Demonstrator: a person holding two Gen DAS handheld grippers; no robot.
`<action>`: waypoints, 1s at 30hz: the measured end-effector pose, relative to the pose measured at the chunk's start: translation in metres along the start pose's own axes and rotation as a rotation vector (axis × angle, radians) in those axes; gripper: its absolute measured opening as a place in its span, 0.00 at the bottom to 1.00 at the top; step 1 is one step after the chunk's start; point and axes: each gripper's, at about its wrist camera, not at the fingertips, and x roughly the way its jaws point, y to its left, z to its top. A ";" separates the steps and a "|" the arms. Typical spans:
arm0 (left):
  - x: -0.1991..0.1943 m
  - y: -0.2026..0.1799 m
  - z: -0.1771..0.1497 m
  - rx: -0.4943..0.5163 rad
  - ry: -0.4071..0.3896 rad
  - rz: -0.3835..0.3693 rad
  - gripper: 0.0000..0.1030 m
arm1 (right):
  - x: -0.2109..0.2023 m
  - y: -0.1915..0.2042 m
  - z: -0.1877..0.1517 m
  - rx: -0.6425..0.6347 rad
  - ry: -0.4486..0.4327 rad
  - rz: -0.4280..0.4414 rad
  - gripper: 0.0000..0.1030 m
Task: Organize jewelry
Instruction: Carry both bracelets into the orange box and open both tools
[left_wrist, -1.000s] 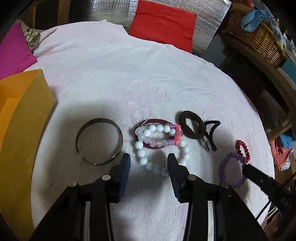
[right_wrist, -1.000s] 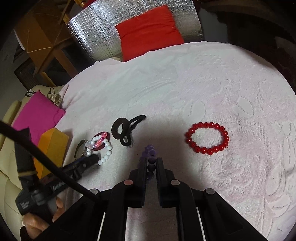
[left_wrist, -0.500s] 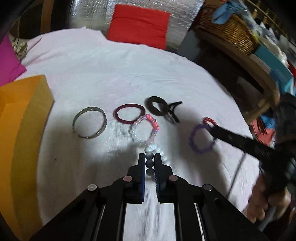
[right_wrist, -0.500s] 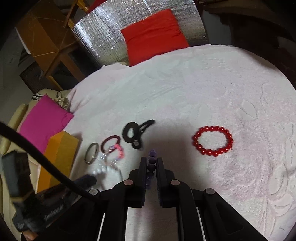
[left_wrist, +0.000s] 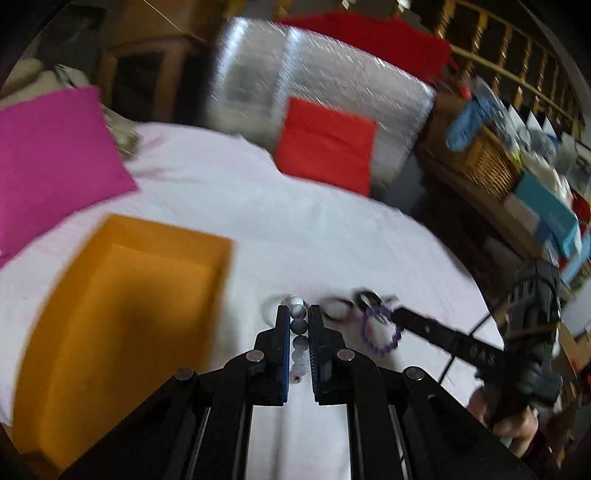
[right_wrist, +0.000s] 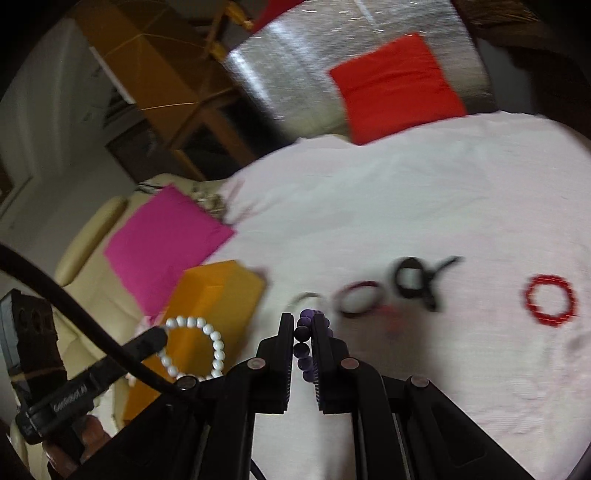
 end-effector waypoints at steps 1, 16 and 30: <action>-0.006 0.009 0.002 -0.014 -0.025 0.029 0.09 | 0.004 0.010 -0.001 -0.007 0.000 0.028 0.10; 0.017 0.125 -0.016 -0.193 0.084 0.418 0.09 | 0.098 0.128 -0.046 -0.056 0.159 0.318 0.10; 0.024 0.109 -0.018 -0.124 0.084 0.459 0.09 | 0.072 0.090 -0.032 -0.008 0.096 0.217 0.24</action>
